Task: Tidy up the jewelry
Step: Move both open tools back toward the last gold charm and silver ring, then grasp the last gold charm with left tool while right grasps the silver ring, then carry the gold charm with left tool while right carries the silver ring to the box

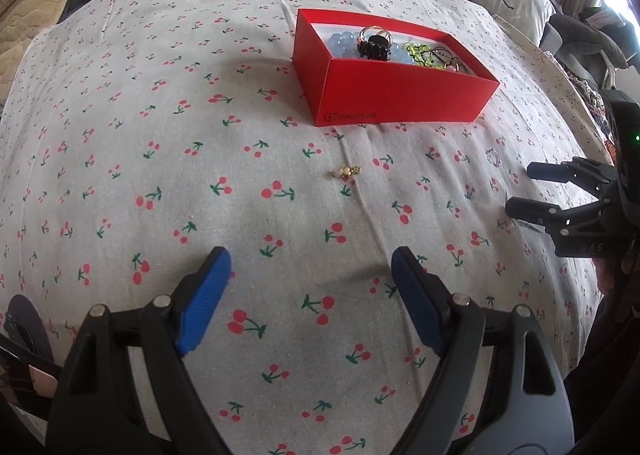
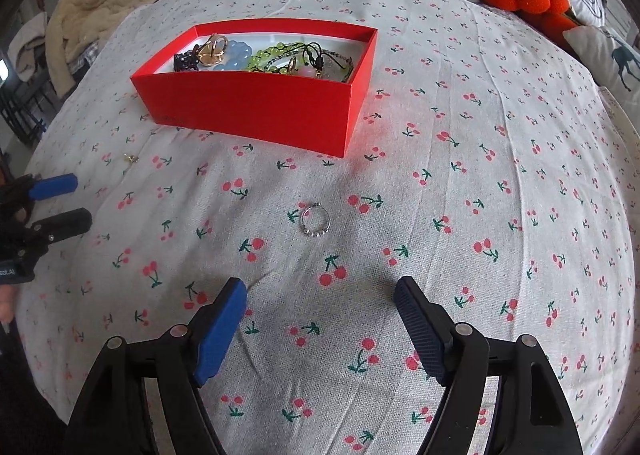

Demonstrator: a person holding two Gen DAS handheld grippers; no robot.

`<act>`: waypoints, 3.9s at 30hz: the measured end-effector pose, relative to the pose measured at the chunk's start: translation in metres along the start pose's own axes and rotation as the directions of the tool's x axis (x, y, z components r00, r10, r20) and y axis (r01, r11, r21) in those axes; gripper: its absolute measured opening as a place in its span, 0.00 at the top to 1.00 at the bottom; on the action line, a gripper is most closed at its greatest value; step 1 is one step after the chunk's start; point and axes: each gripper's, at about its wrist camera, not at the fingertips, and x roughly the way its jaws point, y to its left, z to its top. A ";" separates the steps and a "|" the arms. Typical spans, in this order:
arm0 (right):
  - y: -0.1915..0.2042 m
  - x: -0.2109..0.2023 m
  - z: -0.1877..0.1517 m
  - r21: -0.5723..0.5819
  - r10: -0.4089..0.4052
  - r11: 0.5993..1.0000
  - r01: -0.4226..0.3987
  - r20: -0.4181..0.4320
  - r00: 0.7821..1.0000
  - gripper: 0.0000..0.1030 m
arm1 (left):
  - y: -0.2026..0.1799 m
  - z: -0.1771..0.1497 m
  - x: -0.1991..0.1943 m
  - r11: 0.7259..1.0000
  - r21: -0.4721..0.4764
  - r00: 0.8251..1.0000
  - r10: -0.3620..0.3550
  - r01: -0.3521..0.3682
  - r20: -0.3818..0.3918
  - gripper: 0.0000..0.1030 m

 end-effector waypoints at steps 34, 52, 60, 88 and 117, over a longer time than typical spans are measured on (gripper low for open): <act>-0.018 0.001 0.003 0.030 -0.006 1.000 0.006 -0.001 1.000 0.22 | -0.027 0.038 0.035 0.999 0.037 0.999 0.031 -0.032 0.045 0.89; 0.001 0.017 0.030 -0.002 -0.027 1.000 0.027 0.018 0.999 0.42 | -0.023 0.031 0.019 0.999 0.029 0.999 0.021 -0.022 0.043 0.89; 0.002 0.020 0.036 0.013 0.007 1.000 -0.007 0.006 1.000 0.80 | -0.021 0.030 0.016 1.000 0.019 0.999 0.009 -0.010 0.039 0.89; 0.000 -0.031 0.058 0.074 0.088 0.993 -0.095 0.093 0.992 0.86 | -0.017 0.066 -0.015 0.996 -0.061 0.994 -0.054 0.060 0.099 0.89; -0.026 -0.017 0.119 0.201 0.171 0.961 -0.190 0.108 0.979 0.85 | -0.008 0.144 0.027 0.960 -0.252 0.992 -0.120 0.126 0.040 0.88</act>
